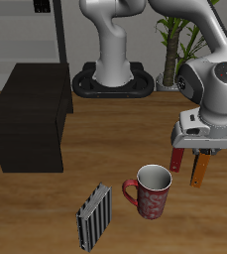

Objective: Place the orange book flat on top of the shelf

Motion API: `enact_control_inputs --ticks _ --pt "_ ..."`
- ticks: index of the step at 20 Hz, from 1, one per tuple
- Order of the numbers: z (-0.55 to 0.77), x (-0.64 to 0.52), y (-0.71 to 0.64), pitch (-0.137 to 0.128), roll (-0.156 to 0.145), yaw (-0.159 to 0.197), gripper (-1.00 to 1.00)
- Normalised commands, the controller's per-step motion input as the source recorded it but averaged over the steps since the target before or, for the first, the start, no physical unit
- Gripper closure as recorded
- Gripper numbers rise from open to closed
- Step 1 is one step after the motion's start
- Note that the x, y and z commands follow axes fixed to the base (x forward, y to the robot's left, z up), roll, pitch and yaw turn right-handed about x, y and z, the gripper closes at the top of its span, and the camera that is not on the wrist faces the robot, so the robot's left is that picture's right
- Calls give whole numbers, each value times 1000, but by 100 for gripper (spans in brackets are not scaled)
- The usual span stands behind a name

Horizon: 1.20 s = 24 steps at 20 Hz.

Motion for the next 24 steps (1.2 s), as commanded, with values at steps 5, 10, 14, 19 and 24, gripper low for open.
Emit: enact_control_inputs --ticks 5,10,14,19,24 --pt "-11 -3 31 -14 22 22 100" --pt "263 -75 145 -32 23 22 100" --pt "446 -105 66 -52 6 13 100" --pt "179 -35 -12 -2 7 -3 100" --pt "726 -173 -160 -32 1 10 100"
